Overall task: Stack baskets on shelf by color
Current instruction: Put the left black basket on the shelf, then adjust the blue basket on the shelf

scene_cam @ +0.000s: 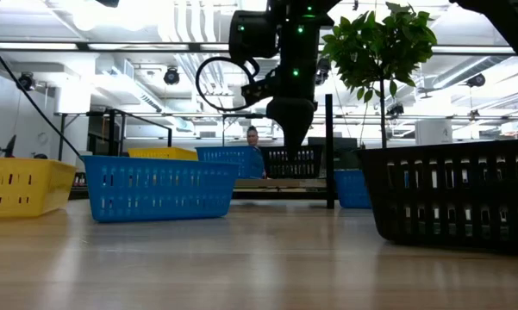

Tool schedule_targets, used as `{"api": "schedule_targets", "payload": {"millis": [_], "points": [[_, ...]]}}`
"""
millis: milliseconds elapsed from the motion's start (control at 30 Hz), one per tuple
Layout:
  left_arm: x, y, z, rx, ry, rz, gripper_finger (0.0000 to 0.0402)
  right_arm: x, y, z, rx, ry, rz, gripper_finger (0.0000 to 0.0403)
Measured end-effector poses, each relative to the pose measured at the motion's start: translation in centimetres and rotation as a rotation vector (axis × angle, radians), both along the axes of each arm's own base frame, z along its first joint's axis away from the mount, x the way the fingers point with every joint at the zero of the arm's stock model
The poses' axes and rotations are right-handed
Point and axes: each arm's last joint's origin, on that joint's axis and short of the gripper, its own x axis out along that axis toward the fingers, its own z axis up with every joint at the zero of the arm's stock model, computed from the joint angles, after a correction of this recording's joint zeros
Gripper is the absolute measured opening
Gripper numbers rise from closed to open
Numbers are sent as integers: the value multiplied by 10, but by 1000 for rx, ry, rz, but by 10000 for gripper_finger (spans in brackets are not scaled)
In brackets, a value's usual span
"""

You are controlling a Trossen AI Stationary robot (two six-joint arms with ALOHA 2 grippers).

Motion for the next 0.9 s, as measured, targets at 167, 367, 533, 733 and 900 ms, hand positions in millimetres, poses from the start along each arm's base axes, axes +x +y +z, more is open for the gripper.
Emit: {"api": "schedule_targets", "payload": {"millis": [167, 367, 533, 733, 900], "points": [[0, 0, 0, 0, 0, 0, 45, 0, 0, 0, 1, -2, -6, 48], [0, 0, 0, 0, 1, 0, 45, 0, 0, 0, 1, 3, -4, 75], [0, 0, 0, 0, 2, 0, 45, -2, 0, 0, 2, 20, -2, 79], [0, 0, 0, 0, 1, 0, 45, -3, -2, 0, -24, 36, -6, 79], [0, 0, 0, -1, 1, 0, 45, -3, -2, 0, -26, 39, 0, 81]]}}
